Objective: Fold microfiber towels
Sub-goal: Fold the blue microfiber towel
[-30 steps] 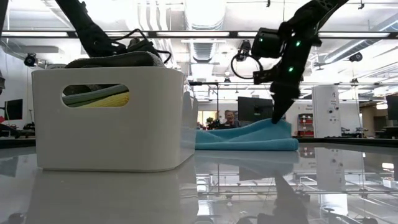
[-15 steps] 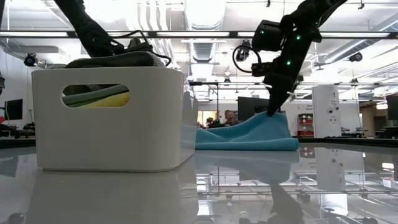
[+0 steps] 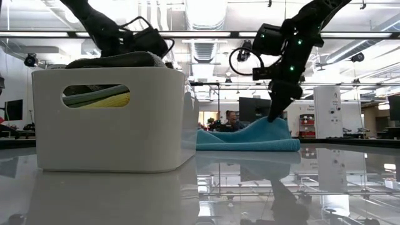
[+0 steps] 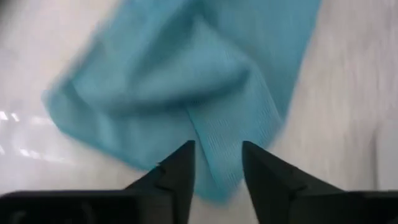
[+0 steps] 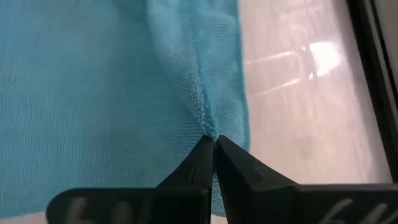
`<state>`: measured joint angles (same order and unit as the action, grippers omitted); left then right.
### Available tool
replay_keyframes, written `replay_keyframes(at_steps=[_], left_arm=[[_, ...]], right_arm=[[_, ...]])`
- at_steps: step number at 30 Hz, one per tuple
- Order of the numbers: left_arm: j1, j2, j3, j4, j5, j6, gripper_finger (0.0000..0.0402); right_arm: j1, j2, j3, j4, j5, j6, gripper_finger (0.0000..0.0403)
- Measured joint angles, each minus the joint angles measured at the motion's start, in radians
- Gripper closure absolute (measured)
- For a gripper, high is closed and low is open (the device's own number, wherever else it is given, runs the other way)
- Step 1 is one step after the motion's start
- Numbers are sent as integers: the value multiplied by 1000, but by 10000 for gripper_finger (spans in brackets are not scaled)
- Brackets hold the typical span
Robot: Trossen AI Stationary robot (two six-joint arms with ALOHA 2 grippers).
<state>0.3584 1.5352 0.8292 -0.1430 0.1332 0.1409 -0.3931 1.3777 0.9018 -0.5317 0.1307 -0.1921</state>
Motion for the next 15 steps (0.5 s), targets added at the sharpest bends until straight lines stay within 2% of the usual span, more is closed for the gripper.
replay_keyframes(at_steps=[4, 10, 15], left_arm=[[26, 21, 9, 156, -8, 25, 250], [104, 89, 49, 299, -12, -45, 240], [128, 205, 148, 270, -12, -128, 240]], right_arm=[[2, 0, -38, 79, 1, -53, 394], [3, 0, -54, 104, 1, -87, 394], [2, 0, -55, 111, 2, -105, 394]])
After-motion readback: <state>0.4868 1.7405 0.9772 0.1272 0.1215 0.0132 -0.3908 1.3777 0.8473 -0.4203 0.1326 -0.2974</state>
